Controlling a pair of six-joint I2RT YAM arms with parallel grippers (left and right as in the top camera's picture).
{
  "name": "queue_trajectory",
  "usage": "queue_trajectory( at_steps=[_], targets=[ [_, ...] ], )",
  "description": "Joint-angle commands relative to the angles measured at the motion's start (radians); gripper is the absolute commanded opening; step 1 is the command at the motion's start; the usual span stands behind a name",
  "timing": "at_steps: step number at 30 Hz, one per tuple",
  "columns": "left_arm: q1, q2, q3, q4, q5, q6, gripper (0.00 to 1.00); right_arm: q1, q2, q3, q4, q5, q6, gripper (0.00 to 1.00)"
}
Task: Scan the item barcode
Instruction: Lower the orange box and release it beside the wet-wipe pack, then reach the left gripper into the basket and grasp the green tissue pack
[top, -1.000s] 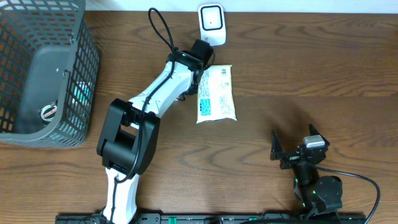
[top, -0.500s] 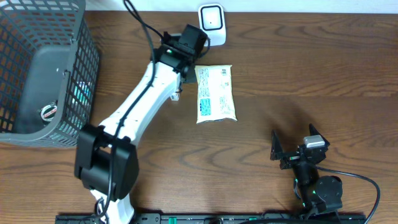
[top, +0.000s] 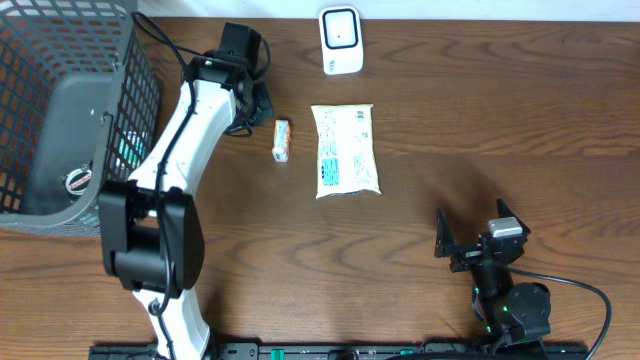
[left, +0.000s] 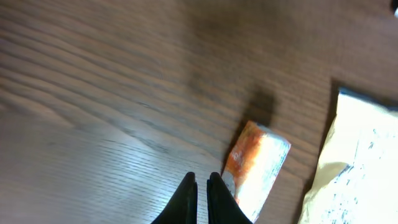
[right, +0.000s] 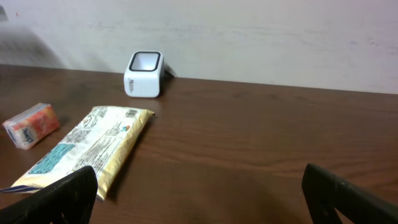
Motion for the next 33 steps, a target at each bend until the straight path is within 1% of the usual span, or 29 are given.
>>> queue_trajectory(
  at_steps=[1,9,12,18,22,24,25,27,28,29,33],
  targets=[
    [-0.011,0.062,-0.017,-0.004,0.108,0.024,0.08,-0.011,-0.001,-0.002,-0.004,-0.006,-0.01,0.99],
    [-0.063,0.134,-0.017,-0.003,0.153,0.035,0.08,-0.011,-0.001,-0.002,-0.004,-0.006,-0.01,0.99],
    [-0.09,0.134,-0.017,-0.003,0.153,0.065,0.08,-0.011,-0.001,-0.002,-0.004,-0.006,-0.01,0.99],
    [-0.135,0.132,-0.016,-0.003,0.153,0.068,0.08,-0.011,-0.001,-0.002,-0.004,-0.006,-0.01,0.99],
    [-0.134,0.104,0.029,-0.03,0.148,0.122,0.08,-0.011,-0.001,-0.002,-0.004,-0.006,-0.01,0.99],
    [-0.125,0.07,0.045,-0.037,0.145,0.122,0.08,-0.011,-0.001,-0.002,-0.004,-0.006,-0.01,0.99],
    [-0.116,0.026,0.048,-0.033,0.145,0.121,0.1,-0.011,-0.001,-0.002,-0.004,-0.006,-0.01,0.99],
    [-0.108,-0.012,0.048,-0.031,0.145,0.121,0.24,-0.011,-0.001,-0.002,-0.004,-0.006,-0.01,0.99],
    [-0.104,-0.031,0.048,-0.03,0.145,0.122,0.28,-0.011,-0.001,-0.002,-0.004,-0.006,-0.01,0.99],
    [-0.099,-0.047,0.048,-0.03,0.142,0.122,0.29,-0.011,0.0,-0.002,-0.004,-0.006,-0.01,0.99],
    [-0.075,-0.107,0.05,-0.028,0.142,0.122,0.31,-0.011,-0.001,-0.002,-0.004,-0.006,-0.01,0.99]
  ],
)
